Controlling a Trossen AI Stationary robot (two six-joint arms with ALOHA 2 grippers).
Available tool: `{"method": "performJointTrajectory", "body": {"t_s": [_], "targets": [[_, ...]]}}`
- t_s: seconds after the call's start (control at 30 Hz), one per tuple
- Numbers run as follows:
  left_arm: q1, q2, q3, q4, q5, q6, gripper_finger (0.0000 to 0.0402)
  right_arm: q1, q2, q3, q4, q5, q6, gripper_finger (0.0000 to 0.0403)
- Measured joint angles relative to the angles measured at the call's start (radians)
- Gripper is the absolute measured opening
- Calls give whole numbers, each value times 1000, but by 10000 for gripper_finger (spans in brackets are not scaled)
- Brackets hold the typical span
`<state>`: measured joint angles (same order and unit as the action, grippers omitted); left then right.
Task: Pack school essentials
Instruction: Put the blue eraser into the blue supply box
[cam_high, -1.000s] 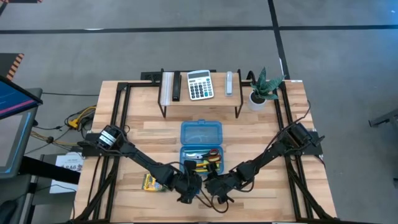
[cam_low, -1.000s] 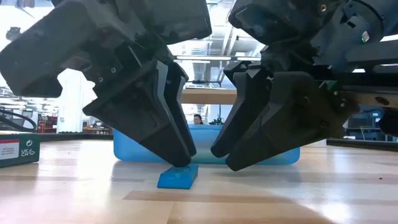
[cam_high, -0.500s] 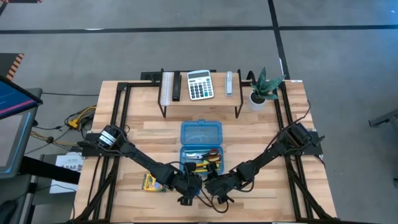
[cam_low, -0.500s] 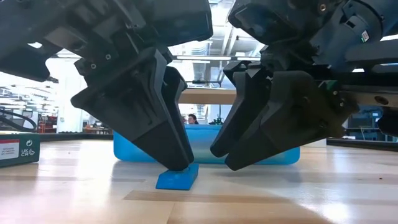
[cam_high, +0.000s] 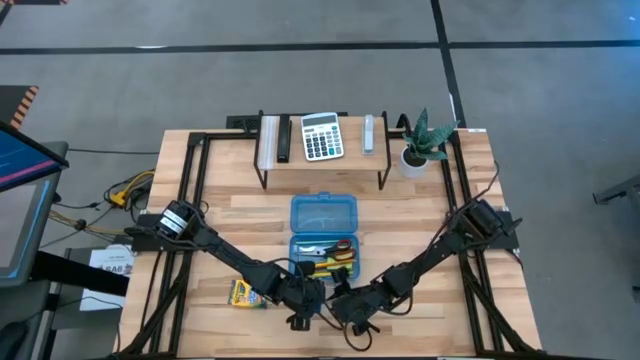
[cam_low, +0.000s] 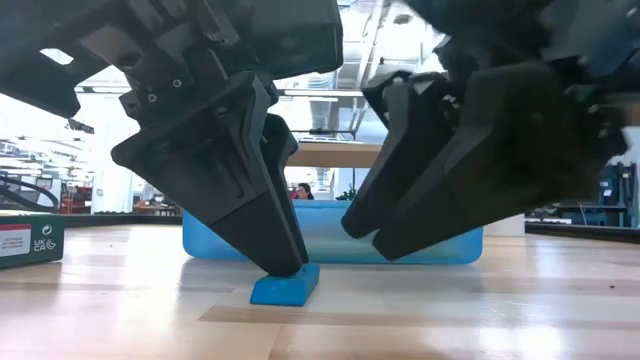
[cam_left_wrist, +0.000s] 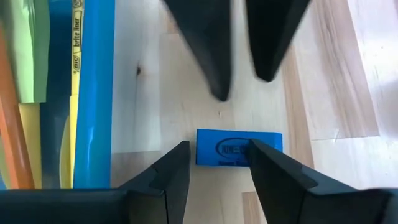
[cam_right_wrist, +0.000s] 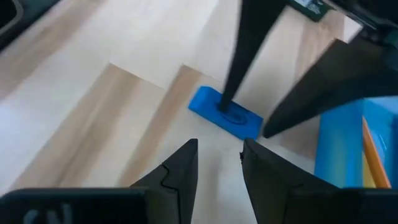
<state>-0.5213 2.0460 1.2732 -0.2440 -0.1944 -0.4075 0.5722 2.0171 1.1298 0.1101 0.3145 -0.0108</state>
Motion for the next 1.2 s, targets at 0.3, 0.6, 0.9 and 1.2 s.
{"method": "performJointTrajectory", "body": {"t_s": [0.3,0.6,0.9,1.2], "targets": [[13,0,0,-4,21,-27,184,22,0,8,-6,0,-15,142],[13,1,-1,-6,35,-70,196,22,0,8,-6,0,-15,145],[14,2,-2,6,53,-76,195,22,0,8,-5,0,-15,139],[13,2,-1,14,71,-68,195,15,0,8,3,-32,37,132]]}}
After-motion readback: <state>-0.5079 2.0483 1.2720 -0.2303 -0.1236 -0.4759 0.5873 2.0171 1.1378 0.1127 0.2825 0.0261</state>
